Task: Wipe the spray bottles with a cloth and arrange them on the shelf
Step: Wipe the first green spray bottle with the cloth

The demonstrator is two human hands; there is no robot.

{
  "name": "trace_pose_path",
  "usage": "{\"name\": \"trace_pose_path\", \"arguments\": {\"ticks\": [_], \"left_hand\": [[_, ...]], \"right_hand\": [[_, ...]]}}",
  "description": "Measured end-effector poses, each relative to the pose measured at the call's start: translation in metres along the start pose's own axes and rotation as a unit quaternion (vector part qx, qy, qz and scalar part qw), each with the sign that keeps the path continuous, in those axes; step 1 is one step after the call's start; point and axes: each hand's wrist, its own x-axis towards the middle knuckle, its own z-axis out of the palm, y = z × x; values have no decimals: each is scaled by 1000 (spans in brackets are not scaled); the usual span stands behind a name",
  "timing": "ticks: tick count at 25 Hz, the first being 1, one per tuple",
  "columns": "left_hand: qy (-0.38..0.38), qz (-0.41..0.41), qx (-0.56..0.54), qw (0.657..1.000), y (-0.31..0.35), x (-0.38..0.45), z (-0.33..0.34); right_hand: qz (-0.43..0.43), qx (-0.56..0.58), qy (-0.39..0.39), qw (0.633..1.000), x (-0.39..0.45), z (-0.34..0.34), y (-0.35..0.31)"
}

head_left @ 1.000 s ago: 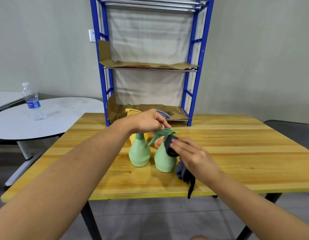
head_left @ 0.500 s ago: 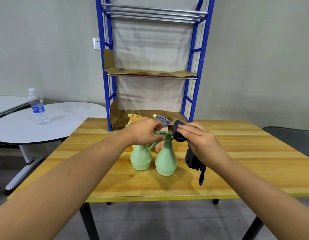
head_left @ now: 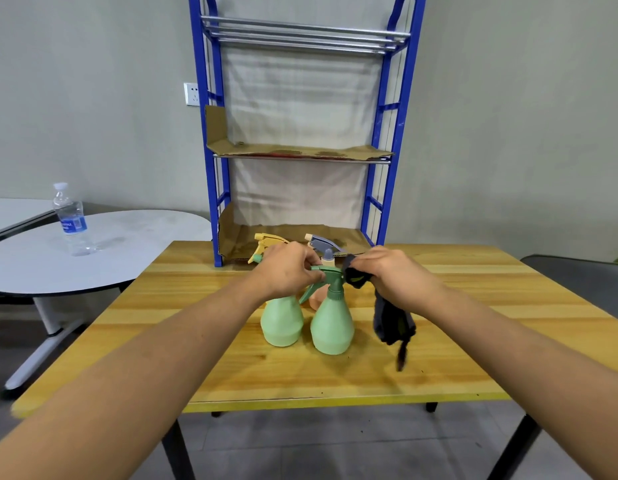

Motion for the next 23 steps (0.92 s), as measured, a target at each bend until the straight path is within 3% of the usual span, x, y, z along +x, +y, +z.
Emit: {"name": "trace_pose_path", "arguments": {"ticks": [6, 12, 20, 23], "left_hand": [[-19, 14, 17, 1000, 0, 4, -3], [-24, 4, -33, 999, 0, 7, 2], [-30, 62, 113, 991, 22, 8, 5], [-46, 84, 120, 988, 30, 15, 14]], "right_hand": [[-18, 48, 11, 999, 21, -5, -27], [38, 35, -17, 999, -18, -7, 5], [62, 54, 51, 995, -57, 13, 11], [21, 50, 24, 998, -68, 23, 4]]}}
